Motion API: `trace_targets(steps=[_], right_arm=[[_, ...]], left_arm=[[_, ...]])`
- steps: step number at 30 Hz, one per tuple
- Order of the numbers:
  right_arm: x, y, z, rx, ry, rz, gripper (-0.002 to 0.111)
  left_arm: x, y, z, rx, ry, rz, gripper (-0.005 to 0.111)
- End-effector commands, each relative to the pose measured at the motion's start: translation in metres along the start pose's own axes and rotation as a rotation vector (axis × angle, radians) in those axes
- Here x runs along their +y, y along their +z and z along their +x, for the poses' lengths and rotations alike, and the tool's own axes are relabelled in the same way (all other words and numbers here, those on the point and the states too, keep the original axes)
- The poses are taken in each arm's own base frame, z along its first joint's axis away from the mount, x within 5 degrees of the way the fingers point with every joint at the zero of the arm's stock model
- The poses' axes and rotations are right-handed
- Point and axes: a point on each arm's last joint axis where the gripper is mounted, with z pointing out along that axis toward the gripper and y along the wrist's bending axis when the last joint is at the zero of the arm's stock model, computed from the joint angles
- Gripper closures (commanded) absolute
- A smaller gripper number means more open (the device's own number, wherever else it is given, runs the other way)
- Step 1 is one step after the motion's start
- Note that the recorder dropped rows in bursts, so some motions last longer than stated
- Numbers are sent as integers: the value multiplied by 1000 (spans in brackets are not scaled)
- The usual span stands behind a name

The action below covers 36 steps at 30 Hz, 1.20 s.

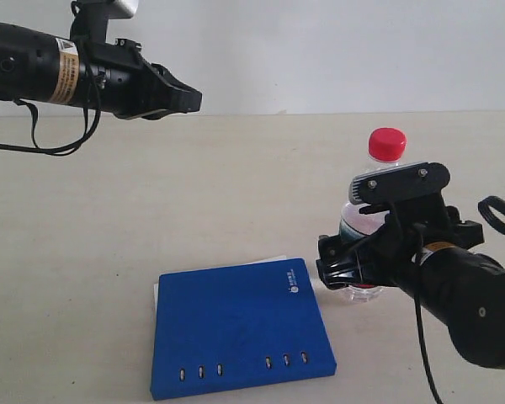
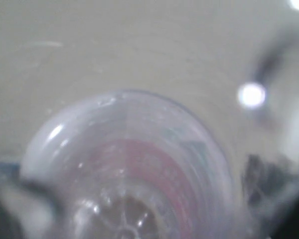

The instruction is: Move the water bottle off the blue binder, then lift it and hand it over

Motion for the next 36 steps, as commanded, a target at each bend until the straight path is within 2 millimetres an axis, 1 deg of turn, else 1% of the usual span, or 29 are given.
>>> trace_targets(steps=[1,2,3,5,7,8,9,10,13,17,22,25,28,31,36], right_arm=[[0,1,-2,-16,20,7,21],[0,1,-2,-16,31,7,28],[0,1,-2,-16,41,6,38],[0,1,-2,-14,40,3,63],[0,1,-2,-14,40,3,91],[0,1,-1,-12,35,3,102],[0,1,-1,-8,30,1,108],[0,1,-1,-7,30,0,107],[0,1,-1,-10,29,2,107],[-2,0,-7,-74,4,30,107],[-5,-8,-25,-158,3,45,109],[-6,-9,-44,-161,24,23,109],[-10,0,-67,-110,51,-24,109],[-23,11,-89,-74,83,-41,109],[-51,18,-122,-126,116,5,109]], left_arm=[[0,-1,0,-3,3,-9,102],[0,-1,0,-3,3,-9,102],[0,-1,0,-3,3,-9,102],[-1,-1,0,-3,3,-5,102],[-1,-1,0,-3,3,-5,102],[-1,-1,0,-3,3,-5,102],[-1,-1,0,-3,3,-5,102],[-1,-1,0,-3,3,-5,102],[-1,-1,0,-3,3,-5,102],[-1,-1,0,-3,3,-5,102],[0,-1,0,-3,11,-9,102],[0,-1,0,-3,11,-11,102],[0,-1,0,-3,11,-9,102],[-1,-1,0,-2,11,0,102],[-2,-1,0,-2,11,6,102]])
